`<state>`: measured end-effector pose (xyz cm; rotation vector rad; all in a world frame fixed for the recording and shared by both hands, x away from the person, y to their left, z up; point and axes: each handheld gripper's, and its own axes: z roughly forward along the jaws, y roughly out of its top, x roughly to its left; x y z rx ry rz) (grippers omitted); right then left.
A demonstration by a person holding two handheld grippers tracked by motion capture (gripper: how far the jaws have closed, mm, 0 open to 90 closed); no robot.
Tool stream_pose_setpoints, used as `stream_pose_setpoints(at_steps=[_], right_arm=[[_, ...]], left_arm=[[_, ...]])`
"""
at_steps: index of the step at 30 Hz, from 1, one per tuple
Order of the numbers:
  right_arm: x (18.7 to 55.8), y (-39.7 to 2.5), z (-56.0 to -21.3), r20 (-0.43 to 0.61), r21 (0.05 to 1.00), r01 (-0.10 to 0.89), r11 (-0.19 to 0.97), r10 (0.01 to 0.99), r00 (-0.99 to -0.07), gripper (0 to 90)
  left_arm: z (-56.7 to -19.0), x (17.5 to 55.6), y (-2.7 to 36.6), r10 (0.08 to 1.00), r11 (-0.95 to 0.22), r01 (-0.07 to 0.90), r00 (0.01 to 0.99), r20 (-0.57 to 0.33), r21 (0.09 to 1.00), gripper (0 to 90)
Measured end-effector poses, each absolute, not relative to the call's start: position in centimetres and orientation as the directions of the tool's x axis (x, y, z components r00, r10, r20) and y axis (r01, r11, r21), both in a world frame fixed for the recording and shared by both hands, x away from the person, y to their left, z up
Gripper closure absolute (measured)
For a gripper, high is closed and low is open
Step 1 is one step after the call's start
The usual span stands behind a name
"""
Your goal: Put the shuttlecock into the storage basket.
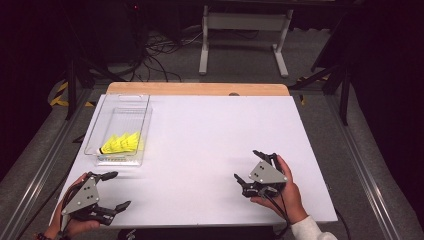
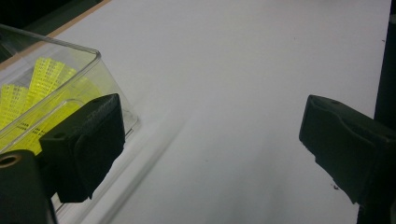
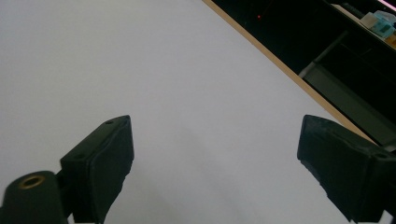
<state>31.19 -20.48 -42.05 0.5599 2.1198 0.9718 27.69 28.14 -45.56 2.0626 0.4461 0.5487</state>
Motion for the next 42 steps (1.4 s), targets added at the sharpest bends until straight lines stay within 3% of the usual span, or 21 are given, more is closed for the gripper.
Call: stream_pose_setpoints(at_steps=[32, 42], right_arm=[[29.5, -25.0, -45.1, -0.369, 0.811, 0.158, 0.563, 0.702, -0.609, 10.7], [29.0, -25.4, -44.8, -0.335, 0.846, 0.136, 0.515, 0.714, -0.615, 9.0]], left_arm=[[-45.2, 28.0, 27.7, 0.525, -0.47, 0.098, 0.83, 0.188, 0.877, 7.8], [-44.9, 27.8, 27.6, 0.547, -0.445, 0.086, 0.814, 0.194, 0.891, 5.8]])
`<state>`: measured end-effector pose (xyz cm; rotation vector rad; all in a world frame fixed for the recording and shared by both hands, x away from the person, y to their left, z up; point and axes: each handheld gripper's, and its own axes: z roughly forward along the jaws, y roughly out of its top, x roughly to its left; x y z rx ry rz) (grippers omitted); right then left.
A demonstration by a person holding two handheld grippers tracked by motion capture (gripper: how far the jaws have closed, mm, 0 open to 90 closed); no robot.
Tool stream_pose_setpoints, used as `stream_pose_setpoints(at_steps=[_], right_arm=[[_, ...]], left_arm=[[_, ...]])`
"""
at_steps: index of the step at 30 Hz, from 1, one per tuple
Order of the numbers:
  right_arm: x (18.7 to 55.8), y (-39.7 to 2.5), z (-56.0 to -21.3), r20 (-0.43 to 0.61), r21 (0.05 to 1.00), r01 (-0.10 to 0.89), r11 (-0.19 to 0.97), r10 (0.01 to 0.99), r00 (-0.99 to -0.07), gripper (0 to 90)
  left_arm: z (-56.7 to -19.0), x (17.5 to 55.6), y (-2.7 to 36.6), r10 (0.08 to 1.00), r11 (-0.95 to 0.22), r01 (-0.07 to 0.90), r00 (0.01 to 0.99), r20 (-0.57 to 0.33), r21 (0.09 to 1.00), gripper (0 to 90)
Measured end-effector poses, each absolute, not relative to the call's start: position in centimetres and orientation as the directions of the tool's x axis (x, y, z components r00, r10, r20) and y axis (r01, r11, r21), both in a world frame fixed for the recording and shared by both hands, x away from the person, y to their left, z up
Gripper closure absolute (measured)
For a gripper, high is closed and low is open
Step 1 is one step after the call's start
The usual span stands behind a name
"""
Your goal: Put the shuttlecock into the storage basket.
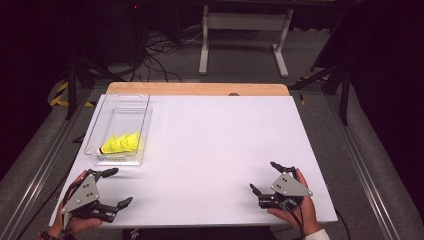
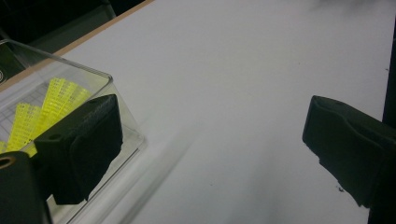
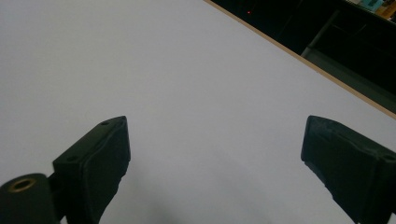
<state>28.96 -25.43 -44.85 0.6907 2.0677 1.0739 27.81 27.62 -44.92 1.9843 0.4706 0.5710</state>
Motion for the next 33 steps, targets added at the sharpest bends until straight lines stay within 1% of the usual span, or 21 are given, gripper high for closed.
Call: stream_pose_setpoints(at_steps=[4, 11, 22, 33], right_arm=[[28.98, -25.4, -44.83, -0.336, 0.847, 0.136, 0.514, 0.715, -0.613, 9.0], [28.83, -25.03, -44.78, -0.357, 0.834, 0.132, 0.536, 0.706, -0.612, 9.0], [28.7, -24.54, -44.46, -0.369, 0.833, 0.123, 0.539, 0.708, -0.603, 9.0], [28.93, -24.62, -44.6, -0.359, 0.835, 0.131, 0.535, 0.709, -0.607, 9.0]], left_arm=[[-44.85, 27.71, 27.63, 0.563, -0.438, 0.083, 0.802, 0.201, 0.895, 3.9], [-44.76, 27.51, 27.68, 0.542, -0.445, 0.065, 0.814, 0.21, 0.893, 4.2], [-44.86, 27.64, 27.85, 0.542, -0.437, 0.07, 0.816, 0.201, 0.897, 4.6], [-44.92, 27.93, 27.74, 0.544, -0.441, 0.076, 0.815, 0.199, 0.894, 4.8]])
